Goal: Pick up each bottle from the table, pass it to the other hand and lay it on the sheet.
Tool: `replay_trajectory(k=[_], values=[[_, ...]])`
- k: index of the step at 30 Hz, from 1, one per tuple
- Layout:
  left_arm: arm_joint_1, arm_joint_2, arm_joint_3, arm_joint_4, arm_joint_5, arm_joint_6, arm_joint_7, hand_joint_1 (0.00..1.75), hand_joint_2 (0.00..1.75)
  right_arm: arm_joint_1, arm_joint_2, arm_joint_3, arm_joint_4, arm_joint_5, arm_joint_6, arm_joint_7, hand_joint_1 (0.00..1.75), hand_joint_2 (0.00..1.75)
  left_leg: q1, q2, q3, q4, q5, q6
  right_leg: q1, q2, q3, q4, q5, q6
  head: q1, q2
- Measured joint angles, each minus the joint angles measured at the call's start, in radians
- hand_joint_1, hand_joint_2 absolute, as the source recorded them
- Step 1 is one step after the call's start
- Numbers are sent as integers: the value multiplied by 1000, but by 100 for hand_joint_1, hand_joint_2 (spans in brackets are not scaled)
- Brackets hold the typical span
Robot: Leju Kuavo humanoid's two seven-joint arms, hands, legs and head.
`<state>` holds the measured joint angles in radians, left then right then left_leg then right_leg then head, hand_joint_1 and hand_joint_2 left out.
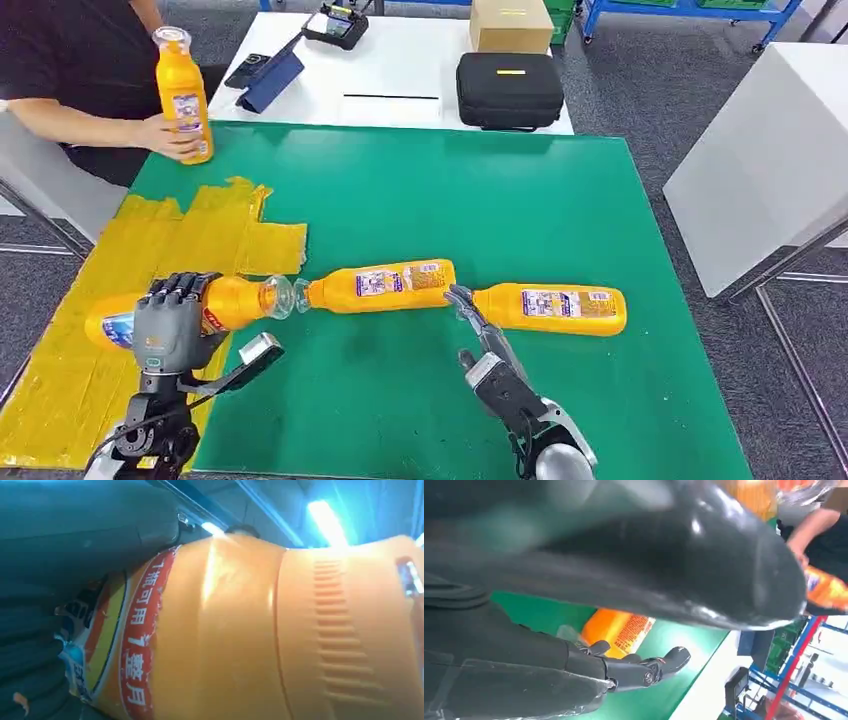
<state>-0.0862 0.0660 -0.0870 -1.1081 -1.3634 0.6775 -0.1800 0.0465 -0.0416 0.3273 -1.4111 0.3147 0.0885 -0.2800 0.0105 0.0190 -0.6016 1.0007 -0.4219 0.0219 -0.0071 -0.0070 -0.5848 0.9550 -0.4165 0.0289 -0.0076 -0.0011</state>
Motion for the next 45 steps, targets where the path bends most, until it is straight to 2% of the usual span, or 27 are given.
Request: replay_trajectory(k=[1,2,10,11,19,32,33,39,45], values=[[-18,2,-1,27,4,-4,17,175,175,0,0,2,-4,1,4,2,0,0,0,0,0,0,0,0,0,0,0,0,0,0,0,0],[-39,2,-1,57,17,-4,29,0,175,2,0,4,-8,3,8,5,0,0,0,0,0,0,0,0,0,0,0,0,0,0,0,0],[-186,19,1,314,56,4,82,0,175,6,14,13,-18,35,28,24,0,0,0,0,0,0,1,-1,0,0,0,1,0,0,0,0],[-193,19,1,329,56,4,82,0,0,6,15,14,-18,36,28,24,0,0,0,0,0,0,1,-1,0,0,0,1,0,0,0,0],[-231,24,13,412,101,-8,93,0,0,6,16,19,-18,39,28,26,0,0,0,0,-1,0,1,-1,0,0,-1,0,0,0,0,0],[-233,20,48,427,201,-51,-5,0,0,5,32,21,-18,79,32,47,0,0,0,0,-1,0,1,-1,0,0,-1,1,0,0,0,0],[-233,19,47,426,210,-57,-17,0,0,4,32,21,-18,90,31,48,0,175,0,0,-1,0,1,-1,0,0,0,1,0,0,0,0],[-205,-11,42,367,365,-142,-133,0,0,-43,45,22,-18,270,-8,101,0,175,0,0,-1,0,1,-1,0,0,0,0,0,0,0,0],[-76,-107,46,89,915,-310,-316,0,0,-85,56,22,-15,321,-34,146,0,175,-1,0,-2,0,1,-1,-1,0,-1,0,0,0,0,0]])
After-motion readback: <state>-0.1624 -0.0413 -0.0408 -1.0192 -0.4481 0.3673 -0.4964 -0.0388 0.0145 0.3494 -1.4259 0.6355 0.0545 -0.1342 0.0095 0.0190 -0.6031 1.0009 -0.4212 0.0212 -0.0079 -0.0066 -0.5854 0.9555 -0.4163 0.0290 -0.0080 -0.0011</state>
